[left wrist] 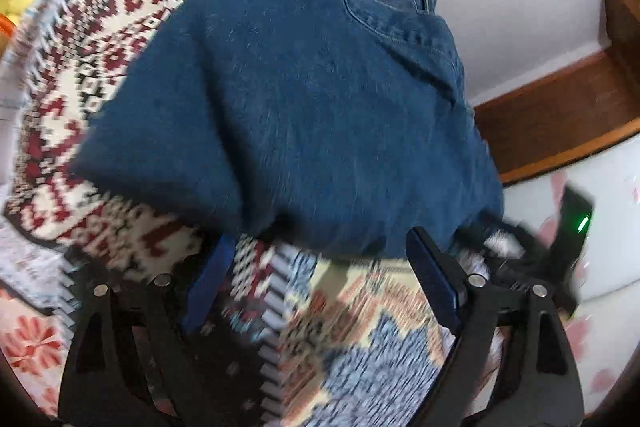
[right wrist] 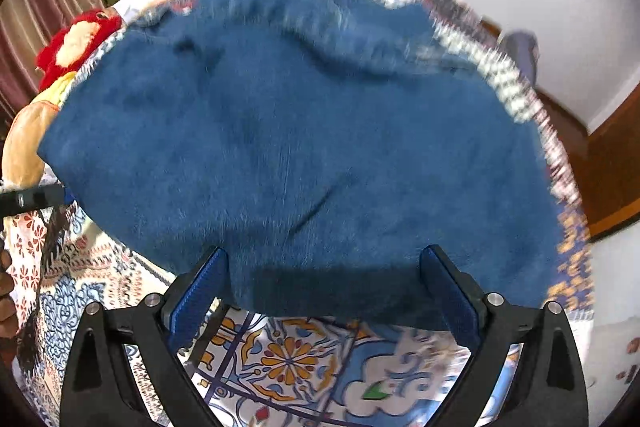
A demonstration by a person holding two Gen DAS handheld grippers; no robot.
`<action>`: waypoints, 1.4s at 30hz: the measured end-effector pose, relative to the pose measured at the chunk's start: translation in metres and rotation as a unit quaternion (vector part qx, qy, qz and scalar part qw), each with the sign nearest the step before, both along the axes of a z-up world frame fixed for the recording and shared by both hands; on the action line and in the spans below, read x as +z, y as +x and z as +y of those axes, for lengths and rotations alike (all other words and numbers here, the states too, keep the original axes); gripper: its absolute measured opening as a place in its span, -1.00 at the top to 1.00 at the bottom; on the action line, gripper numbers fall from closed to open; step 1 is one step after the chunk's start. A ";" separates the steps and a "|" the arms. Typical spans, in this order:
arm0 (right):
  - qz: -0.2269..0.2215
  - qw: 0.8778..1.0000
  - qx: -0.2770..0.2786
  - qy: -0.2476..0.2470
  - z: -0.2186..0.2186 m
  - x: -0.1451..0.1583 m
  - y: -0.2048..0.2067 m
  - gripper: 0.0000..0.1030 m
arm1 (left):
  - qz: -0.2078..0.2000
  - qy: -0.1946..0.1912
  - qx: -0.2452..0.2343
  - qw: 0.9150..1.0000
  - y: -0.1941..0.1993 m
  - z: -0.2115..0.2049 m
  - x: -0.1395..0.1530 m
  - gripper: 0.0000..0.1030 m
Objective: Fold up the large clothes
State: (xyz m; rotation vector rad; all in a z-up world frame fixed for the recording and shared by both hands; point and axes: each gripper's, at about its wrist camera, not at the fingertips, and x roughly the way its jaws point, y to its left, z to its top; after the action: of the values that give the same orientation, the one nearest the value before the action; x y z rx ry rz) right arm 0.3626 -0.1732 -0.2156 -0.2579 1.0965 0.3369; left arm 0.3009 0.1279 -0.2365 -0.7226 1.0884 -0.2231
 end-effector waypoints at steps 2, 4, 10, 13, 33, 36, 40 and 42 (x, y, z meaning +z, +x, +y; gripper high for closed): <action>-0.011 1.000 0.000 0.007 -0.002 -0.002 -0.002 -0.90 | -0.002 -0.029 0.010 1.000 0.010 0.001 -0.005 -0.70; -0.011 1.000 0.006 0.008 -0.002 -0.002 -0.002 -0.90 | -0.004 -0.056 0.023 0.998 0.021 0.004 -0.011 -0.70; -0.011 1.000 0.020 0.017 -0.004 -0.003 0.000 -0.91 | -0.008 -0.143 0.082 0.986 0.047 0.022 -0.027 -0.70; -0.016 0.999 0.026 0.020 -0.003 -0.003 -0.002 -0.92 | -0.003 -0.175 0.127 0.976 0.055 0.034 -0.033 -0.70; -0.031 0.998 0.020 0.055 0.011 0.046 -0.005 -0.91 | -0.119 0.114 0.233 0.958 0.011 0.031 0.079 0.64; -0.026 0.996 0.038 0.082 0.042 0.048 0.000 -0.91 | -0.127 0.145 0.232 0.953 -0.004 0.032 0.084 0.64; 0.003 0.995 0.057 0.081 0.084 0.024 0.009 -0.91 | -0.133 0.171 0.222 0.951 -0.027 0.036 0.083 0.64; 0.030 0.994 0.061 0.080 0.101 0.000 0.014 -0.95 | -0.136 0.197 0.206 0.949 -0.023 0.029 0.085 0.64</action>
State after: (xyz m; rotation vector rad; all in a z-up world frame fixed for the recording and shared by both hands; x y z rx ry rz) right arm 0.3764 -0.0720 -0.2153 -0.1733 1.1083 0.5427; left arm 0.2782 0.1573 -0.1513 -0.5218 0.6688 0.2440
